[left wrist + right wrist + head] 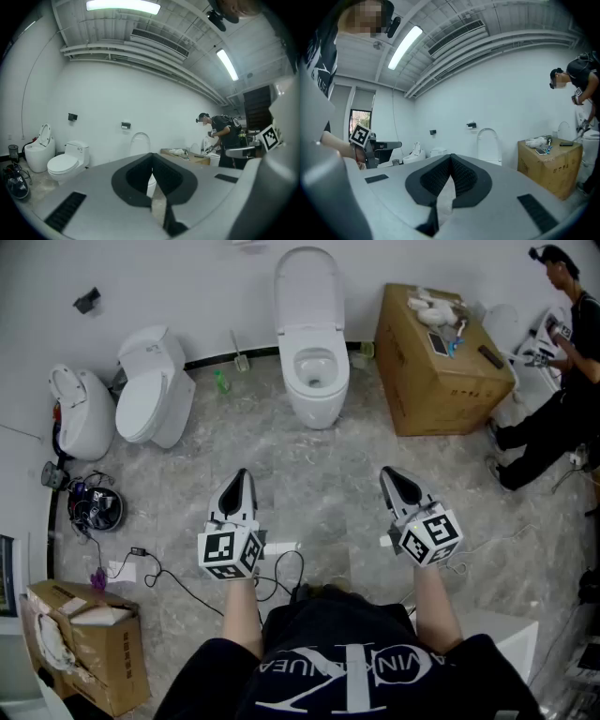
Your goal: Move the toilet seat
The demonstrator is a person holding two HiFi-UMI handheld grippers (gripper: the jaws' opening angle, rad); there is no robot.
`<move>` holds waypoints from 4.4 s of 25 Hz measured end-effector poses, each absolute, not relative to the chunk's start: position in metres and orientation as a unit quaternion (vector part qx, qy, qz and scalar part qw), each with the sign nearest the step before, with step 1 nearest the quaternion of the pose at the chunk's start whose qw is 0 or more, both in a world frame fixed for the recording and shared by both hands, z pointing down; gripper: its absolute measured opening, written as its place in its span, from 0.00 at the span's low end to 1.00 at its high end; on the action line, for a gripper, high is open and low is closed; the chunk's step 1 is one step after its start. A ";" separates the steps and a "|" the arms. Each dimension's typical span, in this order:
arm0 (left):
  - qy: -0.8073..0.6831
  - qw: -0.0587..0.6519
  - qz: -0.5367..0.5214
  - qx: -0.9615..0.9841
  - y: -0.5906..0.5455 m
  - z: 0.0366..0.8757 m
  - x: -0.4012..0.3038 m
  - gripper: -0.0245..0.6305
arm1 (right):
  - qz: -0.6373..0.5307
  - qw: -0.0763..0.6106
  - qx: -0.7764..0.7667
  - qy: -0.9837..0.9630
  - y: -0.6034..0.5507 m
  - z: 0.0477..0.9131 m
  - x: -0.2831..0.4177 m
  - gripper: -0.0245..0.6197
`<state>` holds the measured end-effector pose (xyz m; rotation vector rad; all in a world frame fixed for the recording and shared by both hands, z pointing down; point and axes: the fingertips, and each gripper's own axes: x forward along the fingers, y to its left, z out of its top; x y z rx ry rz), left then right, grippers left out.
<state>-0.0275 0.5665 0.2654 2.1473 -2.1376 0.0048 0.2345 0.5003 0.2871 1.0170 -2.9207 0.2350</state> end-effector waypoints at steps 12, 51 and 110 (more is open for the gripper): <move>-0.709 0.058 0.003 0.703 0.557 0.271 0.004 0.04 | 0.073 0.028 0.314 -0.946 0.492 0.295 0.261 0.05; -0.658 0.153 0.039 0.737 0.239 0.354 -0.121 0.23 | 0.173 0.093 0.363 -0.911 0.216 0.390 0.164 0.23; -0.547 0.314 0.254 0.733 0.003 0.771 -0.128 0.26 | 0.307 0.347 0.294 -0.836 -0.025 0.783 0.081 0.24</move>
